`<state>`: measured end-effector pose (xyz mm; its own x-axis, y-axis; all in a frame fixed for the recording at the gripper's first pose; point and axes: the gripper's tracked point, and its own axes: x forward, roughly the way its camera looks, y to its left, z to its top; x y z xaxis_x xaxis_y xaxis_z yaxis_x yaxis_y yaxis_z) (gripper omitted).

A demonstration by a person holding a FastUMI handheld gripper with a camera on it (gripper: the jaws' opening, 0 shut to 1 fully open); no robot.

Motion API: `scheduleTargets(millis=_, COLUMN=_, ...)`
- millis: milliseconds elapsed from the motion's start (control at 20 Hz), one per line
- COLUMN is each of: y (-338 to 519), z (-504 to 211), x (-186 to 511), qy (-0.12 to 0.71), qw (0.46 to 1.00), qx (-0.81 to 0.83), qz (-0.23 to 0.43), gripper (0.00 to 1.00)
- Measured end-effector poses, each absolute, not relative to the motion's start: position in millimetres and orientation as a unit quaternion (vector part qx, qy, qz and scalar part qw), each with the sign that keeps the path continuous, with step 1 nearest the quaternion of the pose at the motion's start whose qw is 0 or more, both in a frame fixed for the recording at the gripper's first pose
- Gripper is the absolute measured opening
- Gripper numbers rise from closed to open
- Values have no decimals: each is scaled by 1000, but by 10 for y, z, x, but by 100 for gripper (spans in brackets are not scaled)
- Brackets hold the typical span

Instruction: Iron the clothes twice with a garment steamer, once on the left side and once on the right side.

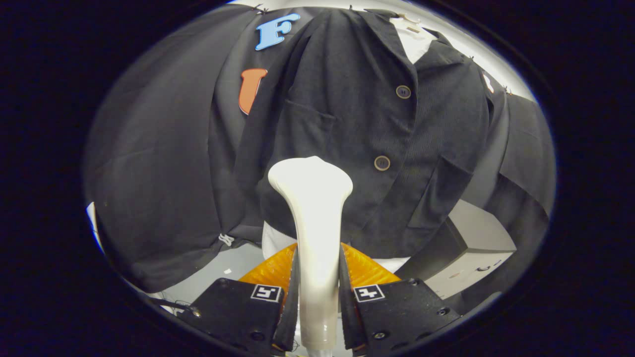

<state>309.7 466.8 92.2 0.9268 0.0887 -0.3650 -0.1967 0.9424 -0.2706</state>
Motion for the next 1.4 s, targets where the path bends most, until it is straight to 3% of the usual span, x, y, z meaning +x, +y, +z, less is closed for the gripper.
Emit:
scheduleTargets(millis=750, y=4538, z=211, x=2989, qy=245, qw=955, qx=-144, qz=83, gripper=40)
scheduleTargets(millis=1200, y=4254, z=630, x=2679, qy=210, qw=968, qx=-100, qz=98, gripper=39)
scheduleTargets(millis=1400, y=3752, z=1085, x=2349, qy=137, qw=984, qx=-52, qz=101, gripper=40)
